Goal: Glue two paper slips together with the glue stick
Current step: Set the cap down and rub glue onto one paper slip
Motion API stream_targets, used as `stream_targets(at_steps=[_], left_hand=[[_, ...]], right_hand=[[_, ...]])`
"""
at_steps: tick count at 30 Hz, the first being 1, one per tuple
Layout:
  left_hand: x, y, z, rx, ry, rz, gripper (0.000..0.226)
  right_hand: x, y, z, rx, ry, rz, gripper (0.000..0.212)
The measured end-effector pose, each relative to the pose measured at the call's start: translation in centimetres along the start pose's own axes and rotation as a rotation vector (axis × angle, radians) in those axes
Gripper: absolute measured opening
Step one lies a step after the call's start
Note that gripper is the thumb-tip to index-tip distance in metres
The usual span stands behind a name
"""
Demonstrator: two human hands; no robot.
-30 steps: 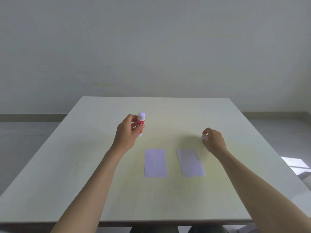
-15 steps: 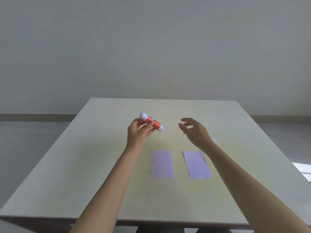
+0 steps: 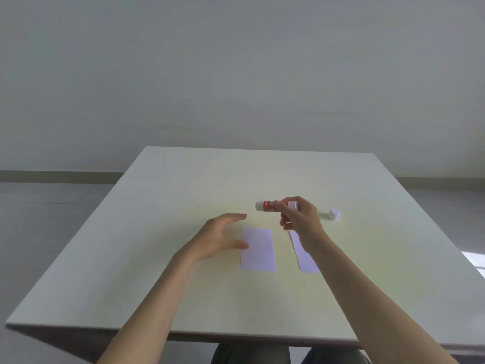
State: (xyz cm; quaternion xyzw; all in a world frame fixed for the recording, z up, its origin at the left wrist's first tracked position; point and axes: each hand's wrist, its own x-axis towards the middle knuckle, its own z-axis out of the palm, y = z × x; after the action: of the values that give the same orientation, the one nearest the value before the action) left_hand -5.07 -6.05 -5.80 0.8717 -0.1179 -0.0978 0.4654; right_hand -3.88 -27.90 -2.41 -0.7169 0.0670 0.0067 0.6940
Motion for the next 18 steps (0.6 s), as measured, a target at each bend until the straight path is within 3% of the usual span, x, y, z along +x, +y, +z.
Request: stream_targets(at_steps=[4,11,18], left_hand=[[0.0,-1.0,-0.3,0.272,-0.178,-0.007,0.095],[1.1,-1.2,0.4,0.461,-0.22,0.014,0.093],[1.6,-2.2,0.7,0.495,-0.22,0.027,0.089]], right_hand=[[0.2,0.4,-0.1,-0.256,-0.005,-0.088,0.013],[0.3,1.3,1.8,-0.623,-0.064,-0.213,0.014],[0.5,1.7,2.4,-0.704,-0.098,-0.259,0.015]])
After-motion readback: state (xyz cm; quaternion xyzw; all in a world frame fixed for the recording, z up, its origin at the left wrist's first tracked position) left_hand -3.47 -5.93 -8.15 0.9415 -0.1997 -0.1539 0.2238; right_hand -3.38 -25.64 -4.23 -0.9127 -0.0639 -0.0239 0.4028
